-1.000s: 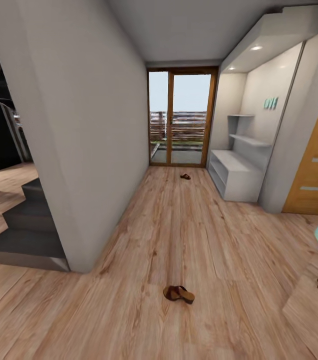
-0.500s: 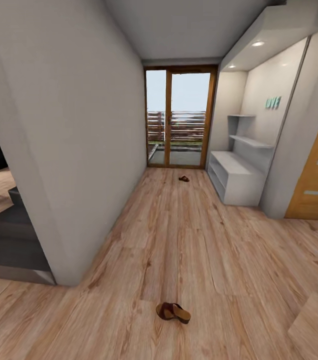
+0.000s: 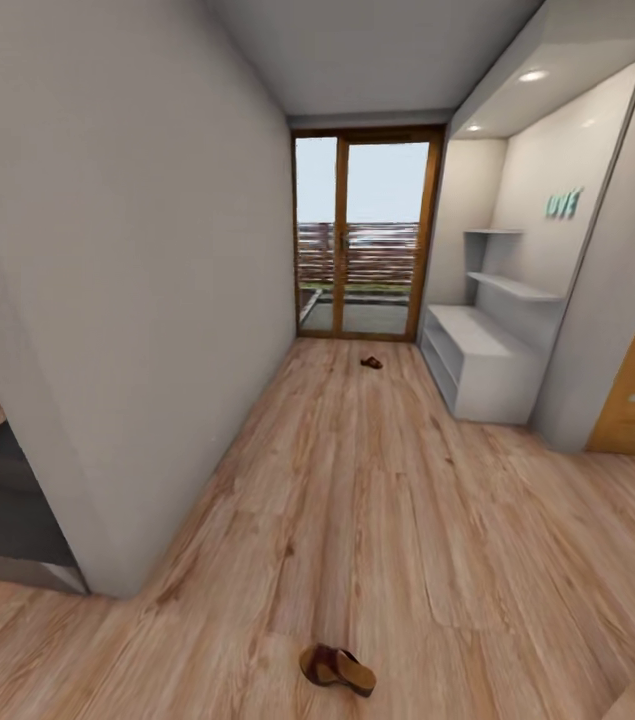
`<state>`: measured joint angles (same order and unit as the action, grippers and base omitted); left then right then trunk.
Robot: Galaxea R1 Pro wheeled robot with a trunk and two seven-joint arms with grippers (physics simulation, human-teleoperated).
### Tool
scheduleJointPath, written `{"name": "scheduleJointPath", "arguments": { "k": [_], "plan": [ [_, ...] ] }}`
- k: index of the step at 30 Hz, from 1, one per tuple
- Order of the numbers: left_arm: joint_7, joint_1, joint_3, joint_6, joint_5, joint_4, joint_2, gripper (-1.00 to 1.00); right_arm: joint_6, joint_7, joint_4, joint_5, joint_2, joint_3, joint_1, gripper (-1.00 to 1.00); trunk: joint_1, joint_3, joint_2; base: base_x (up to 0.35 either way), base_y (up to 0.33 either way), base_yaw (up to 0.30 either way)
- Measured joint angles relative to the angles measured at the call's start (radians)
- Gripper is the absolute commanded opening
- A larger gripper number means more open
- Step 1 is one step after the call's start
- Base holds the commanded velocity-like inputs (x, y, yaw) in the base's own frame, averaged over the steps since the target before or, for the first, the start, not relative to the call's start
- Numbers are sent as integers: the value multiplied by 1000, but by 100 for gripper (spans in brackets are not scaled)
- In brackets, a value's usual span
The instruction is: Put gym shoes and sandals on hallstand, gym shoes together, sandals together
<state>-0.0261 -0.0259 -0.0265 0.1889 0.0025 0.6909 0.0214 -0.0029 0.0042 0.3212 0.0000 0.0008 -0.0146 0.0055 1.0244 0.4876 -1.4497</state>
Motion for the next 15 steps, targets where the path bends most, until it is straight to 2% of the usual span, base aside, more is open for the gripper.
{"name": "scheduleJointPath", "arguments": {
  "k": [9, 15],
  "plan": [
    [0, 0, 0, 0, 0, 0, 0, 100, -1, -1, 1, 0, 0, 0, 0, 100, 0, 0, 0, 296, -205, 262],
    [0, 0, 0, 0, 0, 0, 0, 100, -1, 4, 0, 0, 0, -1, 0, 100, 0, 0, 0, 285, -210, 69]
  ]
}}
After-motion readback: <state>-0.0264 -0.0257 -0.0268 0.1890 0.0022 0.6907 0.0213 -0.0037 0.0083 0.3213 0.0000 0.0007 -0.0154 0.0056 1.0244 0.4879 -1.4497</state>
